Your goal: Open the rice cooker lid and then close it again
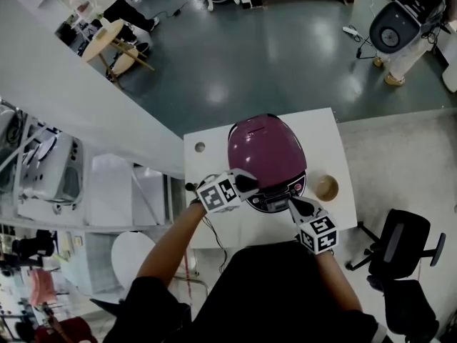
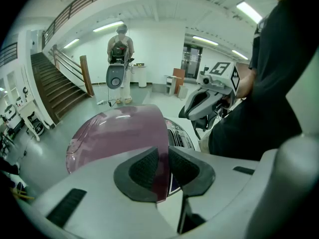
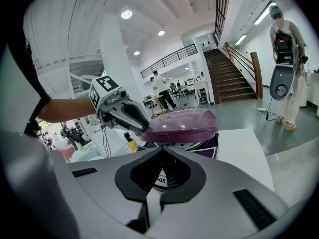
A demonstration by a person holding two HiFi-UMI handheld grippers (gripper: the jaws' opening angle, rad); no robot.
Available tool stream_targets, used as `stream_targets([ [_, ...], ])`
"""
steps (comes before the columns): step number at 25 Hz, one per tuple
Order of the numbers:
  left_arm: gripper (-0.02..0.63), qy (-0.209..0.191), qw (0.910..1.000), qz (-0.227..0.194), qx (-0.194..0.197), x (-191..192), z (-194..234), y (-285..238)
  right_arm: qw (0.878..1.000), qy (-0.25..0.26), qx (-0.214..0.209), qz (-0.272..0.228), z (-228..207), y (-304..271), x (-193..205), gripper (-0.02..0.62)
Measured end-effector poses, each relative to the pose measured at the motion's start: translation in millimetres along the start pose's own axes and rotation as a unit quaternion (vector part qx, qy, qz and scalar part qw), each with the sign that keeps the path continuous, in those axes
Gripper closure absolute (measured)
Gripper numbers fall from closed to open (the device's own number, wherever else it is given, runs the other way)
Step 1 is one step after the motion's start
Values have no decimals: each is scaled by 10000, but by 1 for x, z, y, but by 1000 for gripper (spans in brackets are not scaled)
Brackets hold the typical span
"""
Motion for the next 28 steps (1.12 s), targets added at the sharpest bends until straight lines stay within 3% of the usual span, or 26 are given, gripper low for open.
stream_targets([
  [11,574,181,9998,-54,-62,5,4,-6,10000,-8,-9,95,-7,-2,1,595],
  [28,600,186,9996,215,64,22,7,-18,9997,-78,-22,235,-18,-13,3,595],
])
Point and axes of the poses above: the fingertips, and each gripper's own axes: y backward along the fingers, z to its left, x out of its underside, the point moved 6 cm from there along y, backward along the fingers, and after that the axes turned 13 degrees about -z, right-handed, at the moved point
